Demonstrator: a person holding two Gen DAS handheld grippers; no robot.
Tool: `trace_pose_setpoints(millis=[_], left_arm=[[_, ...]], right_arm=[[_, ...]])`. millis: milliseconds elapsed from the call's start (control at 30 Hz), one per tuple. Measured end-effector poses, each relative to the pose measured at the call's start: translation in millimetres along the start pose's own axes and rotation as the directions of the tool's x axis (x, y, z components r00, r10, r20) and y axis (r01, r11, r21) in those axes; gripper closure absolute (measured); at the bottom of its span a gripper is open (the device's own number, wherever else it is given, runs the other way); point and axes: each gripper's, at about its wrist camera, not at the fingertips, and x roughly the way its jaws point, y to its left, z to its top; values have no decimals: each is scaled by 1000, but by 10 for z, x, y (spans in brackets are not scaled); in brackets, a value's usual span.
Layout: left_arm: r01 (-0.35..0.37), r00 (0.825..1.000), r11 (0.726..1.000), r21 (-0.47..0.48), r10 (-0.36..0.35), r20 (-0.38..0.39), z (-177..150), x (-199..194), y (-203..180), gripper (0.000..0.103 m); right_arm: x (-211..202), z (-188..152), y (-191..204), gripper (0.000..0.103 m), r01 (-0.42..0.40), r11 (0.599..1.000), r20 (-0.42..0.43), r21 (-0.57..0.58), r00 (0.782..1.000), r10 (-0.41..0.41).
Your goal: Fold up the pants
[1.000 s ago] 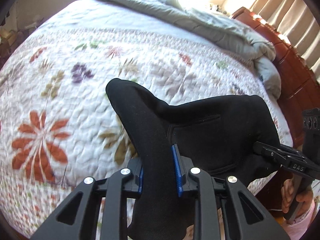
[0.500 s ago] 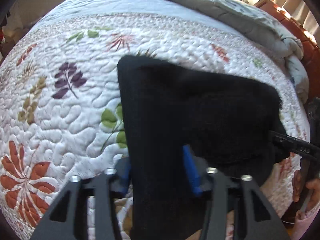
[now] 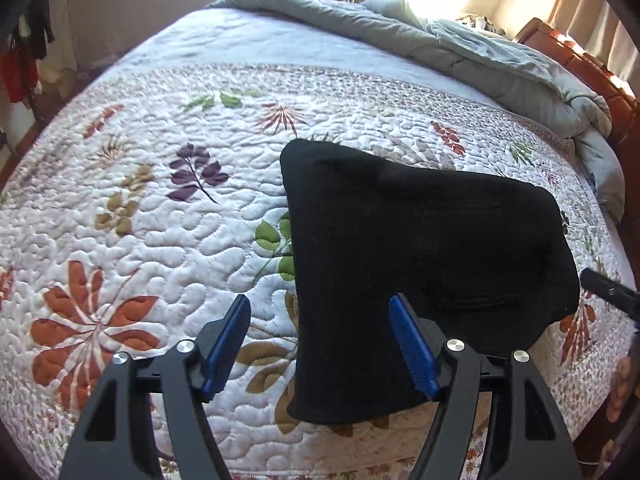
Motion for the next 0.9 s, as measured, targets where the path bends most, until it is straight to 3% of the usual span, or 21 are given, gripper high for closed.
trace_pose_setpoints(millis=[100,200,300,367,467,600,667,833,900], left_arm=[[26,999,1000,7,-26,-22,-8,40,-91,31],[22,997,999,26,-20,-78,-44,196,-169,31],[48,987,999,10,-46,-152,-168,411,-149,28],[55,987,998,-23,-58,-153,-206,456,-98,19],[59,985,997,-40,-65,-159,-207,431,-65,19],[7,992,1000,9,-5,-124,-231,190,-138,20],[-33,993,999,17,35,-110,-258,84,-169,8],[-44,997,999,25,45,-66,-369,-188,-240,4],[-92,994,994,52,95,-58,-416,-253,-301,4]], right_arm=[[14,28,176,30,-96,995,-29,-38,995,95],[248,11,198,30,-16,998,-106,-55,994,10],[496,-49,22,30,5,1000,-165,-1,986,-5],[620,-147,-13,30,42,999,-183,-23,982,-46],[578,-204,64,29,56,998,-159,-34,985,-61],[350,-225,142,22,64,998,-140,0,988,-64],[196,-259,208,11,88,996,-110,-6,990,-88],[-56,-438,361,9,109,994,-100,16,989,-107],[-110,-496,404,8,124,992,-102,15,987,-122]])
